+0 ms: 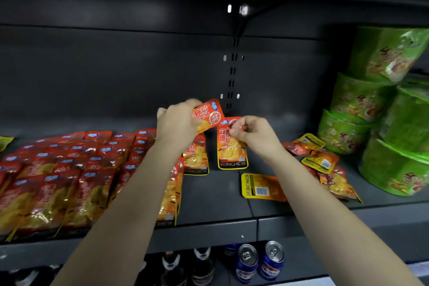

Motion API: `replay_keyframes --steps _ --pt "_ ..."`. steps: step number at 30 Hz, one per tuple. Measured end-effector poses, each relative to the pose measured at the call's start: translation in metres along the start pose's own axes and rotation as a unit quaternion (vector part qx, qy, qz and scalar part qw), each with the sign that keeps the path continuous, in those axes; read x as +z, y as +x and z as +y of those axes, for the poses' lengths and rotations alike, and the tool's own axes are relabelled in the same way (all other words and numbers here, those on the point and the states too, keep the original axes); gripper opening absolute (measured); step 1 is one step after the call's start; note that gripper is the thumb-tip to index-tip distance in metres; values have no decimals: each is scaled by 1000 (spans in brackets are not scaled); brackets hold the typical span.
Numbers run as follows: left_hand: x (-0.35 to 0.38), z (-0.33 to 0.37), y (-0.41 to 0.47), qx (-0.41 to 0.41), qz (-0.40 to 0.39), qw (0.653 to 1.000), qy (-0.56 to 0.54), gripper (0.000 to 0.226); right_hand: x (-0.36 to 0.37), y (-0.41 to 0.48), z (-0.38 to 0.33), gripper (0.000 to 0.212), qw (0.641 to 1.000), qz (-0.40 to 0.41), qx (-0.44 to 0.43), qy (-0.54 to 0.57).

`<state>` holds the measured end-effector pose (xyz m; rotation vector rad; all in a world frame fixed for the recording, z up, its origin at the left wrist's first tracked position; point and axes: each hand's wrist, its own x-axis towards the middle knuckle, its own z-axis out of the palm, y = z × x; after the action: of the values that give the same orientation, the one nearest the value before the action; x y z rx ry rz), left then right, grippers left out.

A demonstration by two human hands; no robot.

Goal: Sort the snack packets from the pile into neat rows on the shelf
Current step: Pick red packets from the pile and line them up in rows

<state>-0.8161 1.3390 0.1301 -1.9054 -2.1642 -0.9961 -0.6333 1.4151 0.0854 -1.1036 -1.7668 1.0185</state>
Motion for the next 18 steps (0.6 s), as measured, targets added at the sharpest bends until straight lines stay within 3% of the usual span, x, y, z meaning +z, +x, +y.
replay_keyframes --steps 5,10,18 --pt "-15 -22 -8 -17 2 1000 -7 38 35 -9 -12 16 997 -80 8 -16" --pt "-19 -39 -16 -20 0 1000 -24 36 61 -12 -13 36 990 -124 58 18" --pt "-18 -51 -21 -30 -11 999 -28 36 71 -9 -12 27 984 -109 53 -132"
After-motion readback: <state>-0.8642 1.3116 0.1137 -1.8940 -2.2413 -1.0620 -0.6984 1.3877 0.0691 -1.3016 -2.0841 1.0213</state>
